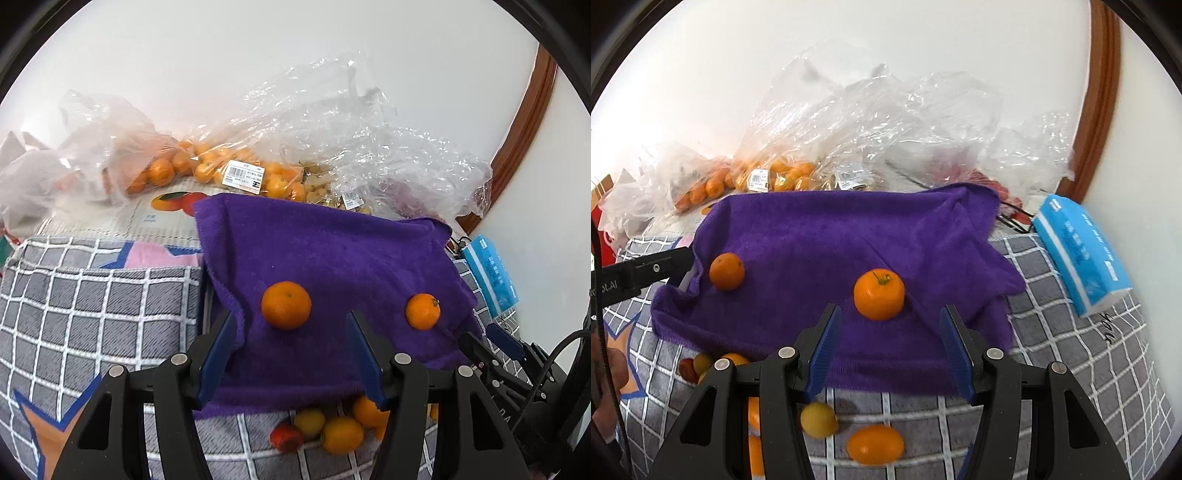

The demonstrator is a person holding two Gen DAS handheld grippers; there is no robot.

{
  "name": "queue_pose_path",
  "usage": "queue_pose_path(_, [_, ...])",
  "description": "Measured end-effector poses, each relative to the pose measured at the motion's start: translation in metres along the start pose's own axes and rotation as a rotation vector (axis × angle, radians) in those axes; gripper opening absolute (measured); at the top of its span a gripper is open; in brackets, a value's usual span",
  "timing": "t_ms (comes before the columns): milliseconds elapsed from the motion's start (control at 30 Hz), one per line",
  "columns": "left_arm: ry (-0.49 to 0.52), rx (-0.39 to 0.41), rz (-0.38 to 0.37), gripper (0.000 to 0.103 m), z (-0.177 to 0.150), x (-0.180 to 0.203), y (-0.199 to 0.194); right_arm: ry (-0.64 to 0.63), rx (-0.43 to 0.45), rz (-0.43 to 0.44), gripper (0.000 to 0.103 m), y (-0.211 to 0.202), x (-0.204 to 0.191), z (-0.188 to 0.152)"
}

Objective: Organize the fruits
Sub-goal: 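Move the open right gripper back to the tangerines beside the towel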

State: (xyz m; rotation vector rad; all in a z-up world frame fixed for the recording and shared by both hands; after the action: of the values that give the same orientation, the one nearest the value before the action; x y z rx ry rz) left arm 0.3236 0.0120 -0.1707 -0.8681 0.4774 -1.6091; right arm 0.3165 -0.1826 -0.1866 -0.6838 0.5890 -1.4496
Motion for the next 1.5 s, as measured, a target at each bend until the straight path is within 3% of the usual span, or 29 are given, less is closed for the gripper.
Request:
queue_pose_path(567, [-0.010,0.009,0.018,0.055,-0.029,-0.015,-0.036,0.089,-0.022,0.017,0.055,-0.029,0.015,-0.027])
queue_pose_path(833, [-0.017,-0.024,0.044,0.055,-0.046,-0.023,-0.039,0.099,-0.030,0.049,0.055,-0.037,0.014,-0.039])
queue_pose_path(1133, [-0.005,-0.005,0.054,0.055,-0.058,-0.026,-0.049,0.094,-0.026,0.065,0.055,-0.045,0.010,-0.049])
queue_pose_path(1500, [-0.064,-0.046,0.066,0.056,-0.082,-0.047,-0.041,0.073,-0.016,0.085,0.055,-0.044,0.003,-0.064])
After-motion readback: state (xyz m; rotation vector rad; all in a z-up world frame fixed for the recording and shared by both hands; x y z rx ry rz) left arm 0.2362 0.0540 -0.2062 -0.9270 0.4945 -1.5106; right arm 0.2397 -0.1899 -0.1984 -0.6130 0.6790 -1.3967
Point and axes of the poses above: each gripper's, at about its wrist camera, not at the fingertips, and y roughly the way its jaws point, x to its right, z to its top, the point moved 10 cm from there along y, roughly the way its jaws point, and after that the axes turned 2 degrees about -z, right-handed, at the moved point
